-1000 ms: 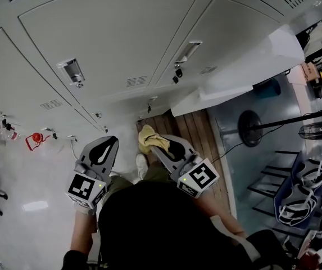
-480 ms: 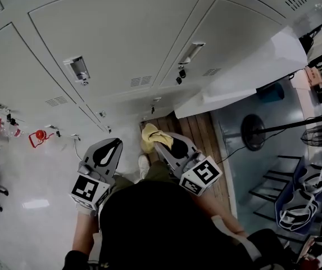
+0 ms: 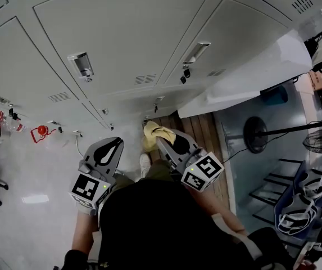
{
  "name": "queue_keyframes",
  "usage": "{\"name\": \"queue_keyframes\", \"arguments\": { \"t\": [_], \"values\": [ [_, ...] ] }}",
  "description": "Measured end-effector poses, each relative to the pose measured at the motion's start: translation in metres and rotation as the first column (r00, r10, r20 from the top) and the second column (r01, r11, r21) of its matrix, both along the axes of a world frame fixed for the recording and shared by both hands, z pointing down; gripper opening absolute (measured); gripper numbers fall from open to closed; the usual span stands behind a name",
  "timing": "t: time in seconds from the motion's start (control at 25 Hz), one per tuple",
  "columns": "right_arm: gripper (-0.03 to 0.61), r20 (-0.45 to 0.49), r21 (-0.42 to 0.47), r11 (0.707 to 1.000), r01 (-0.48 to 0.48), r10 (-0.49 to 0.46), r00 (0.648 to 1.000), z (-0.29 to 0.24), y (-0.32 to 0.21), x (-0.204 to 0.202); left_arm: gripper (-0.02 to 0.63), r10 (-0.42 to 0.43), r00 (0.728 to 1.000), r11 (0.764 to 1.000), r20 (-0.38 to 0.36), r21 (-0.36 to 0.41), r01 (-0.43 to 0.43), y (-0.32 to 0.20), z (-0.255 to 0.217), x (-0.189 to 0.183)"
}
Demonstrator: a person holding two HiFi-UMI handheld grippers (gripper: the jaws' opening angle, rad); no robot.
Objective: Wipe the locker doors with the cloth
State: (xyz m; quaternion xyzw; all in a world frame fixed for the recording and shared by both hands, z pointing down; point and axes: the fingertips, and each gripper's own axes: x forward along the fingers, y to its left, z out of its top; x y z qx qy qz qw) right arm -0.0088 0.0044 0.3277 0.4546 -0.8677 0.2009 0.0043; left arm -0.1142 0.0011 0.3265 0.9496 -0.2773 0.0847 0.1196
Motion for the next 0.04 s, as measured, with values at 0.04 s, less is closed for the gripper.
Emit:
{"name": "queue_keyframes", "arguments": {
  "t": [0.04],
  "values": [
    [0.087,0.003,-0.001,1.000,0.001,-0.001,1.000,0.0013,-0.0001,0.0005,0.011,0.000,1.000,1.000,0.003,-0.004,0.000,0.0005,0.0004,0.0001]
  ]
}}
